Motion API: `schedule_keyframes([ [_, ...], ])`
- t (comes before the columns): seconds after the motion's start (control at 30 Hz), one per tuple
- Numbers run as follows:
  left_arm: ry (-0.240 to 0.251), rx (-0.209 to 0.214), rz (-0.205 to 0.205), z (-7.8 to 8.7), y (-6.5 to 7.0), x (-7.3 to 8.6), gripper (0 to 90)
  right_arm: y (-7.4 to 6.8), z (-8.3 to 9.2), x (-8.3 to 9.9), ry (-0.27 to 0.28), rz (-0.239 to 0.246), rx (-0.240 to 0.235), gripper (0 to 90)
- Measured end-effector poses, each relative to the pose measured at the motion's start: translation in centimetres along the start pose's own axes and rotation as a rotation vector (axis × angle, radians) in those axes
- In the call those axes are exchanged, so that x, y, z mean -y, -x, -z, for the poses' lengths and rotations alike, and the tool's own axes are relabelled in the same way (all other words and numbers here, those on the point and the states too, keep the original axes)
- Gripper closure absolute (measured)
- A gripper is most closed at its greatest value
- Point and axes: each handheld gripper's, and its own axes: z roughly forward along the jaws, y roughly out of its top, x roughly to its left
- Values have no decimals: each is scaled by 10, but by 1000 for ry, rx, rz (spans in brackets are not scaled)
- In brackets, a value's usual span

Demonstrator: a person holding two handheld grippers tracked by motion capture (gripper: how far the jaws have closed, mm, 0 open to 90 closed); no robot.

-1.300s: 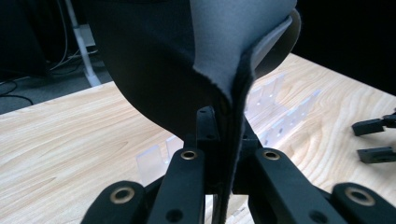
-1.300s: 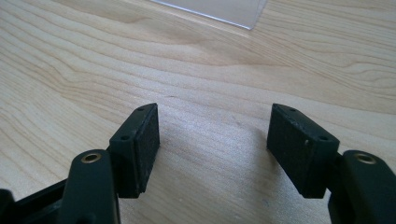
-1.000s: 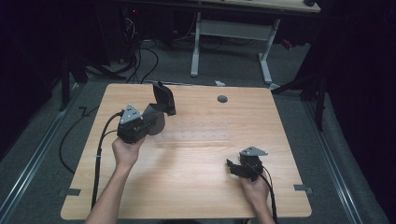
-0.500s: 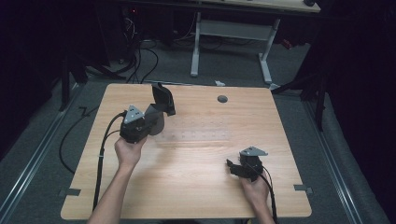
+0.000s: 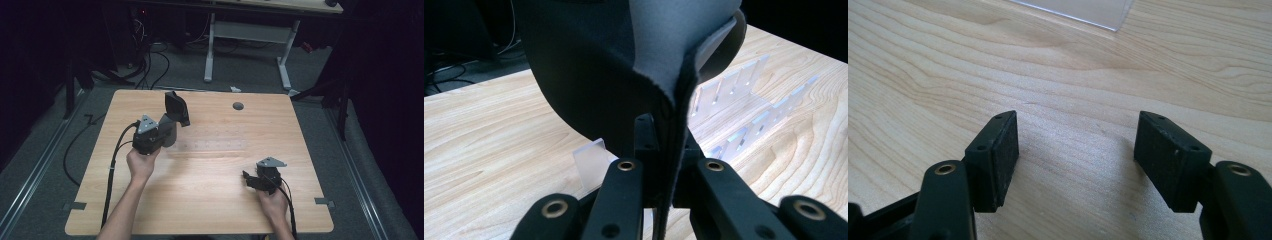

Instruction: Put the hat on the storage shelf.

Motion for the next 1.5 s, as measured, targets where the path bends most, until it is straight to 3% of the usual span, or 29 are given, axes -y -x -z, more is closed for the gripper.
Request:
schedule_keyframes([
  [0.37,-23,-5,33,2,-6,10,851,0,0,0,1,1,0,343],
  [0.97,-72,-7,32,8,-4,17,818,0,0,0,0,1,-1,342],
  [1.23,-75,2,42,12,0,15,714,0,0,0,1,2,-1,342],
  [1.5,-84,-6,23,17,3,13,504,0,0,0,0,1,-1,342],
])
